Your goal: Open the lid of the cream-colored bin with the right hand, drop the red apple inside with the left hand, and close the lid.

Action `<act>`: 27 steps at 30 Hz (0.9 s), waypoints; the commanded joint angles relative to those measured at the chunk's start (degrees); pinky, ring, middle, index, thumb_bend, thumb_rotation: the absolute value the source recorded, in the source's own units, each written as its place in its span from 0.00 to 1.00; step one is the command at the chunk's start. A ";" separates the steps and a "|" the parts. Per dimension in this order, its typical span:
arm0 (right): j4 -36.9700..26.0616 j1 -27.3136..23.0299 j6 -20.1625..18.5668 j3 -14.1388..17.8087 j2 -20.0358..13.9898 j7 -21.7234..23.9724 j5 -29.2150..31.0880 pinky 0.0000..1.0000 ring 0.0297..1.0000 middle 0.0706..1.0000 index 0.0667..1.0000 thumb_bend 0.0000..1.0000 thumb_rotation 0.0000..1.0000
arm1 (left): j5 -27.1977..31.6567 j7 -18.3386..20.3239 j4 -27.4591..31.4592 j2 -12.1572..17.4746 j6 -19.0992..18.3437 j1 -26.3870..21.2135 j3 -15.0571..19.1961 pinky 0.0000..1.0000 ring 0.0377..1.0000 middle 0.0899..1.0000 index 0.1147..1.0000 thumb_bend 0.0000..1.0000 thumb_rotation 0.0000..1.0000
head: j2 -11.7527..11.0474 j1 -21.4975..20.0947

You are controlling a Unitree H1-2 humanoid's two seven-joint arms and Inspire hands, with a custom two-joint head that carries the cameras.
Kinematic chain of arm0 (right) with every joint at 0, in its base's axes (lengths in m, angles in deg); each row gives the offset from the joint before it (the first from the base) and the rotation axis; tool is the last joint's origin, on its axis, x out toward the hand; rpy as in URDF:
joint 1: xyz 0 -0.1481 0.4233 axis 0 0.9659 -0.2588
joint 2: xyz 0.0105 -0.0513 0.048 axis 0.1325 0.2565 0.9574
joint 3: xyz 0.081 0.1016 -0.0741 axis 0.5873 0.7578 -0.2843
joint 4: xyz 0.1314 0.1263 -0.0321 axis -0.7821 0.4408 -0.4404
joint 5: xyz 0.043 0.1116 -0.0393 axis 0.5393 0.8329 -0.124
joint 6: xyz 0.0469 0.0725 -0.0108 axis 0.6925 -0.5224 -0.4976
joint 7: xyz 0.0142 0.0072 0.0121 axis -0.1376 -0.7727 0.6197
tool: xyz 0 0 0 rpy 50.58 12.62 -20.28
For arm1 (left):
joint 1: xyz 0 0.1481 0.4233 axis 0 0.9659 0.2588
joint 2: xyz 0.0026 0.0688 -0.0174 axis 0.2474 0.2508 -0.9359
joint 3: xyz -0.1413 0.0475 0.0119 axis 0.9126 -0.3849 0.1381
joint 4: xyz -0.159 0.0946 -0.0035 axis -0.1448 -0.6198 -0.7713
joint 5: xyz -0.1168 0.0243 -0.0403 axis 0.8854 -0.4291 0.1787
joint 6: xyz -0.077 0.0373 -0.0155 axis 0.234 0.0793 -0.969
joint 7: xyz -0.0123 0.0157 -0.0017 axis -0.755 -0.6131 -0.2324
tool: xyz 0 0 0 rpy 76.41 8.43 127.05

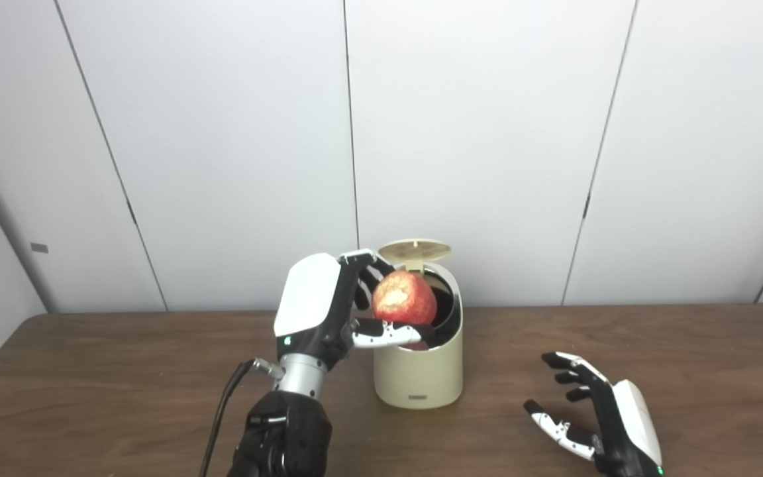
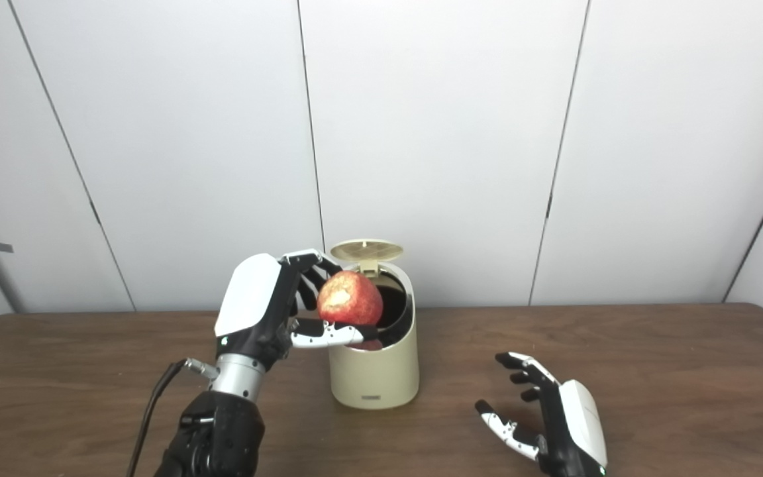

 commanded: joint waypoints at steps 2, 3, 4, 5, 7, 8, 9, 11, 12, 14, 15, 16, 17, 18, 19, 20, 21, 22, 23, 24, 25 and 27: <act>-0.22 0.90 1.27 -0.57 0.37 -1.26 -0.79 0.61 0.71 0.73 0.72 0.29 0.23 | 0.19 -3.70 -2.34 -0.39 1.57 -3.95 0.03 0.23 0.33 0.42 0.44 0.50 0.00 | -0.01 -0.08; -0.22 0.93 1.31 -0.62 0.39 -1.31 -0.86 0.61 0.71 0.73 0.72 0.29 0.23 | 0.27 -4.42 -3.50 -0.29 1.78 -4.22 -0.05 0.23 0.33 0.42 0.44 0.50 0.00 | -0.06 -0.22; -0.21 0.95 1.34 -0.65 0.41 -1.34 -0.90 0.61 0.71 0.73 0.72 0.29 0.23 | 0.37 -4.96 -4.26 -0.18 1.91 -4.40 -0.16 0.23 0.33 0.42 0.44 0.50 0.00 | -0.06 -0.22; -0.12 0.95 1.51 -0.69 0.41 -1.43 -0.92 0.61 0.71 0.73 0.72 0.29 0.23 | 0.30 -5.55 -5.18 -0.06 1.99 -4.63 -0.28 0.23 0.33 0.42 0.44 0.50 0.00 | -0.07 -0.36; -0.04 0.99 1.93 -0.80 0.44 -1.83 -1.13 0.60 0.70 0.73 0.72 0.29 0.22 | -0.12 -6.79 -7.35 0.13 1.78 -5.23 -0.56 0.22 0.33 0.42 0.44 0.50 0.00 | -0.05 -0.52; -0.05 1.02 2.06 -0.86 0.47 -1.97 -1.15 0.60 0.70 0.72 0.72 0.29 0.22 | -0.43 -7.48 -8.42 0.27 1.68 -5.54 -0.77 0.22 0.33 0.42 0.45 0.50 0.00 | -0.07 -0.69; -0.04 1.04 2.09 -0.91 0.49 -2.11 -1.22 0.60 0.70 0.72 0.72 0.29 0.21 | -0.74 -8.22 -9.42 0.40 1.66 -5.82 -0.98 0.22 0.33 0.42 0.46 0.50 0.00 | -0.09 -0.77; -0.02 1.07 2.18 -1.01 0.47 -2.24 -1.24 0.60 0.70 0.72 0.71 0.29 0.22 | -1.21 -9.94 -11.34 0.78 2.02 -6.42 -1.53 0.21 0.32 0.42 0.47 0.50 0.00 | -0.11 -0.83; -0.11 1.10 2.06 -1.03 0.50 -2.23 -1.24 0.60 0.70 0.72 0.71 0.29 0.23 | -1.11 -10.85 -12.36 0.88 2.36 -6.72 -1.69 0.21 0.32 0.42 0.47 0.49 0.00 | -0.14 -0.85; -0.01 1.11 2.17 -1.08 0.53 -2.32 -1.11 0.60 0.70 0.73 0.72 0.29 0.23 | -0.81 -12.31 -14.12 0.94 2.90 -7.27 -1.85 0.21 0.31 0.41 0.45 0.50 0.00 | -0.22 -0.93; 0.03 1.12 2.23 -1.12 0.54 -2.35 -1.07 0.60 0.70 0.73 0.72 0.29 0.23 | -0.69 -12.80 -14.78 0.93 2.99 -7.48 -1.89 0.21 0.31 0.41 0.45 0.50 0.00 | -0.22 -0.99; 0.05 1.13 2.27 -1.17 0.57 -2.40 -1.06 0.60 0.70 0.73 0.71 0.29 0.23 | -0.56 -13.14 -15.28 0.91 3.05 -7.66 -1.92 0.21 0.32 0.41 0.44 0.50 0.00 | -0.23 -1.07; -0.03 1.15 2.15 -1.20 0.62 -2.39 -1.07 0.59 0.70 0.72 0.71 0.29 0.23 | -0.43 -13.37 -15.70 0.87 3.03 -7.84 -1.96 0.21 0.31 0.40 0.44 0.50 0.00 | -0.24 -1.10; -0.13 1.19 2.04 -1.24 0.67 -2.38 -1.09 0.59 0.70 0.72 0.71 0.29 0.23 | -0.39 -13.47 -15.95 0.81 2.92 -7.99 -2.06 0.21 0.32 0.41 0.45 0.50 0.00 | -0.22 -1.21; -0.22 1.21 1.94 -1.28 0.70 -2.38 -1.16 0.59 0.70 0.72 0.71 0.29 0.23 | -0.38 -13.57 -16.17 0.77 2.86 -8.13 -2.17 0.21 0.32 0.41 0.46 0.50 0.00 | -0.22 -1.21; -0.23 1.21 1.99 -1.30 0.75 -2.47 -1.18 0.59 0.70 0.72 0.71 0.29 0.23 | -0.31 -13.58 -16.37 0.71 2.75 -8.27 -2.26 0.21 0.32 0.41 0.46 0.50 0.00 | -0.24 -1.30; -0.19 1.20 2.04 -1.34 0.81 -2.54 -1.18 0.59 0.70 0.72 0.71 0.29 0.22 | -0.18 -13.75 -16.65 0.70 2.89 -8.41 -2.36 0.21 0.32 0.41 0.46 0.50 0.00 | -0.27 -1.42; -0.13 1.19 2.10 -1.35 0.85 -2.60 -1.16 0.59 0.70 0.72 0.71 0.29 0.22 | -0.03 -13.92 -16.89 0.69 3.04 -8.53 -2.45 0.21 0.32 0.41 0.47 0.49 0.00 | -0.27 -1.42; -0.05 1.17 2.20 -1.38 0.91 -2.67 -1.12 0.59 0.70 0.72 0.71 0.29 0.22 | 0.09 -14.03 -17.08 0.67 3.09 -8.63 -2.53 0.21 0.32 0.41 0.47 0.49 0.00 | -0.32 -1.56; 0.02 1.14 2.34 -1.47 0.92 -2.80 -1.22 0.59 0.70 0.72 0.71 0.29 0.22 | 0.20 -14.00 -17.24 0.65 2.99 -8.76 -2.62 0.22 0.32 0.41 0.47 0.49 0.00 | -0.29 -1.71; 0.00 1.13 2.33 -1.55 0.96 -2.83 -1.30 0.59 0.70 0.72 0.70 0.29 0.22 | 0.39 -13.87 -17.32 0.63 2.82 -8.87 -2.67 0.22 0.32 0.41 0.47 0.49 0.00 | -0.22 -1.79; -0.13 1.12 2.27 -1.68 1.02 -2.77 -1.33 0.58 0.69 0.72 0.71 0.29 0.21 | 0.96 -13.79 -17.50 0.59 2.89 -9.10 -2.72 0.22 0.32 0.41 0.47 0.50 0.00 | -0.13 -1.84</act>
